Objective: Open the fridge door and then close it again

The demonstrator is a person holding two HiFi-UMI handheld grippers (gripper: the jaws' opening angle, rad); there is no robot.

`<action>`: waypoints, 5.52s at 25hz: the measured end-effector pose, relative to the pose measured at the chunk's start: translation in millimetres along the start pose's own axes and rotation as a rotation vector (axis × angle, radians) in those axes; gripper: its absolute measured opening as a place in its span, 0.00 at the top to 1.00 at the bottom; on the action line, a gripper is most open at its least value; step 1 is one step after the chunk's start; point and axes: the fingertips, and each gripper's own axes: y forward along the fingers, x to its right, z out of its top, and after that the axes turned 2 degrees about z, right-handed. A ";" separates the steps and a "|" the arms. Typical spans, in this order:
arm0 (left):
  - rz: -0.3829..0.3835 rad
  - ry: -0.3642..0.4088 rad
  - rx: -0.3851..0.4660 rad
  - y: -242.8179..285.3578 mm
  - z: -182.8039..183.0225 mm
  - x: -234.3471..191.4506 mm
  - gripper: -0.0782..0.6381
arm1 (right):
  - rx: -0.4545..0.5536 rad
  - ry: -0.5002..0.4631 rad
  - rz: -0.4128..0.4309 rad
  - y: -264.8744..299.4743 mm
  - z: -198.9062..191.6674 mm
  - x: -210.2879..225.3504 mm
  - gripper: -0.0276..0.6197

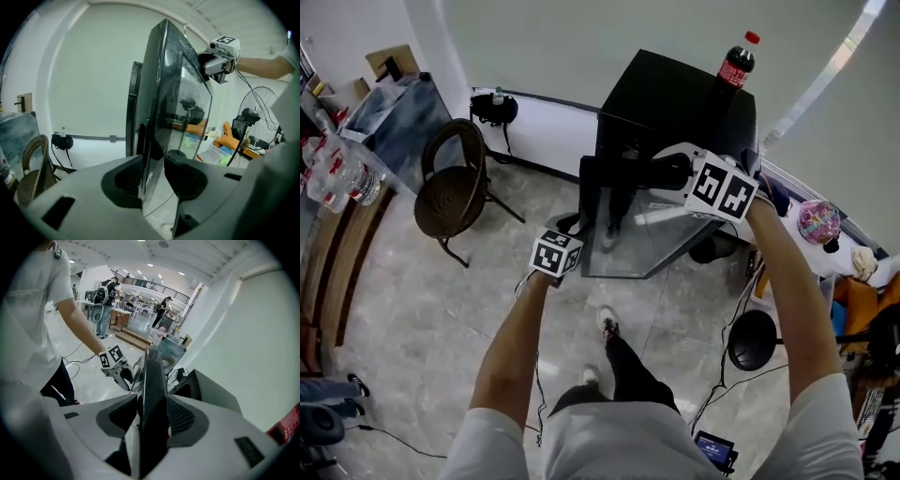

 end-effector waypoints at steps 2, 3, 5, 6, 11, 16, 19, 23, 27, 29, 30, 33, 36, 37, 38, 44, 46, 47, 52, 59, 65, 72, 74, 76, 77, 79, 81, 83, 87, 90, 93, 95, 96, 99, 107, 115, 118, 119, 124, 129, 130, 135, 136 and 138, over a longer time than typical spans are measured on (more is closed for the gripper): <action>-0.006 0.006 0.004 -4.9 -5.2 6.9 0.71 | 0.006 -0.014 0.013 -2.7 0.9 -5.5 0.66; -0.008 0.005 0.008 -7.5 -7.8 10.2 0.71 | 0.006 -0.026 0.017 -3.8 1.4 -8.5 0.66; -0.005 -0.013 0.020 -13.7 -14.7 16.8 0.72 | -0.005 -0.056 0.024 -4.9 2.0 -16.6 0.66; -0.002 -0.031 0.028 -16.9 -18.2 19.8 0.72 | -0.015 -0.071 0.031 -5.4 1.9 -21.0 0.66; 0.016 -0.115 0.059 -31.2 -28.9 32.7 0.73 | -0.032 -0.101 0.078 -9.9 4.4 -35.2 0.66; 0.021 -0.152 0.078 -43.8 -36.0 49.3 0.74 | 0.010 -0.133 0.090 -18.1 6.2 -50.1 0.65; 0.015 -0.163 0.096 -52.0 -44.2 59.6 0.74 | 0.038 -0.165 0.101 -22.2 7.6 -59.2 0.65; -0.013 -0.113 0.046 -64.2 -67.1 80.0 0.65 | 0.063 -0.196 0.121 -27.5 7.1 -69.3 0.65; -0.015 -0.076 0.027 -83.6 -79.0 97.1 0.59 | 0.073 -0.222 0.135 -34.2 6.7 -84.2 0.64; -0.013 -0.069 0.030 -91.7 -76.7 102.4 0.56 | 0.085 -0.225 0.153 -39.0 6.5 -94.3 0.64; -0.016 -0.063 0.037 -94.9 -73.0 105.7 0.55 | 0.094 -0.222 0.167 -42.2 6.7 -99.6 0.64; -0.057 -0.028 0.061 -99.6 -59.7 124.2 0.52 | 0.115 -0.224 0.222 -53.1 6.5 -116.4 0.63; -0.115 0.009 0.058 -97.4 -59.6 153.4 0.51 | 0.113 -0.256 0.252 -62.8 3.1 -133.3 0.63; -0.126 0.012 0.057 -96.5 -61.5 162.3 0.51 | 0.114 -0.266 0.256 -65.6 1.9 -138.1 0.62; -0.133 0.010 0.059 -95.8 -63.2 170.7 0.51 | 0.115 -0.274 0.257 -68.2 0.6 -142.4 0.62; -0.146 0.004 0.072 -96.1 -68.9 211.8 0.53 | 0.120 -0.283 0.287 -85.7 -8.3 -164.7 0.56; -0.143 -0.001 0.073 -97.0 -72.1 222.5 0.53 | 0.137 -0.261 0.282 -89.3 -10.2 -171.1 0.52; -0.143 -0.003 0.073 -97.4 -74.2 227.9 0.54 | 0.149 -0.243 0.271 -90.5 -10.8 -173.3 0.52; -0.129 -0.004 0.063 -101.6 -80.6 249.3 0.57 | 0.214 -0.152 0.177 -96.2 -12.6 -180.4 0.48; -0.122 0.000 0.073 -101.4 -83.7 284.5 0.58 | 0.383 0.051 -0.041 -128.1 -23.2 -193.7 0.37; -0.116 -0.009 0.094 -100.3 -87.2 318.3 0.58 | 0.601 0.417 -0.240 -184.1 -62.6 -211.9 0.37; -0.177 0.014 0.091 -91.5 -89.1 360.5 0.60 | 0.655 0.588 -0.272 -207.8 -95.2 -265.1 0.37; -0.203 0.034 0.081 -88.3 -89.3 375.0 0.60 | 0.656 0.605 -0.256 -209.0 -98.8 -278.7 0.37; -0.220 0.051 0.079 -85.3 -89.9 388.8 0.61 | 0.664 0.618 -0.250 -210.9 -100.6 -288.8 0.37; -0.224 0.056 0.082 -83.4 -90.0 395.5 0.61 | 0.670 0.625 -0.250 -212.7 -101.6 -292.2 0.37; -0.233 0.060 0.087 -78.0 -89.2 409.2 0.62 | 0.682 0.640 -0.256 -217.5 -104.9 -297.5 0.37; -0.244 0.065 0.090 -71.2 -88.6 423.0 0.62 | 0.690 0.656 -0.268 -223.6 -111.3 -302.7 0.37; -0.252 0.064 0.094 -65.2 -87.9 434.3 0.62 | 0.695 0.678 -0.291 -232.1 -121.3 -306.9 0.37; -0.262 0.053 0.101 -54.9 -84.5 452.2 0.62 | 0.713 0.703 -0.316 -249.7 -136.8 -317.0 0.37; -0.274 0.067 0.103 -46.8 -83.0 466.2 0.62 | 0.714 0.705 -0.313 -254.9 -142.6 -327.2 0.37; -0.271 0.081 0.113 -37.2 -81.1 480.1 0.63 | 0.708 0.721 -0.309 -254.4 -149.6 -333.9 0.37; -0.267 0.085 0.115 -28.3 -79.1 490.4 0.69 | 0.715 0.749 -0.314 -256.0 -157.4 -335.0 0.37; -0.270 0.086 0.115 -23.8 -78.3 496.3 0.68 | 0.715 0.759 -0.319 -257.0 -161.5 -335.6 0.37; -0.287 0.079 0.115 -10.8 -74.8 514.5 0.69 | 0.682 0.764 -0.344 -257.9 -172.9 -338.2 0.37; -0.342 0.096 0.067 19.4 -64.1 551.3 0.71 | 0.537 0.805 -0.524 -270.3 -224.3 -323.1 0.59; -0.295 0.063 0.064 25.5 -54.0 523.6 0.71 | 0.504 0.806 -0.537 -292.4 -265.2 -309.5 0.64; -0.252 0.049 0.093 23.7 -38.2 497.2 0.71 | 0.500 0.814 -0.552 -301.2 -283.8 -300.9 0.65; -0.235 0.048 0.104 22.1 -32.6 487.8 0.71 | 0.499 0.818 -0.558 -304.0 -290.4 -298.1 0.65; -0.156 0.025 0.153 9.1 -6.7 443.5 0.71 | 0.500 0.826 -0.576 -316.7 -321.6 -282.1 0.65; -0.115 0.029 0.173 -6.6 12.1 412.6 0.71 | 0.536 0.792 -0.517 -326.8 -344.2 -267.3 0.65; -0.109 0.038 0.172 -9.3 13.6 408.0 0.71 | 0.545 0.780 -0.499 -328.4 -347.8 -264.9 0.65; -0.060 0.073 0.160 -18.8 18.5 381.5 0.71 | 0.582 0.771 -0.472 -334.2 -366.5 -250.2 0.65; -0.050 0.075 0.158 -19.5 20.3 376.6 0.71 | 0.589 0.783 -0.483 -336.0 -371.0 -246.2 0.64; -0.033 0.081 0.152 -19.4 24.0 367.5 0.71 | 0.596 0.811 -0.518 -338.9 -380.1 -237.7 0.64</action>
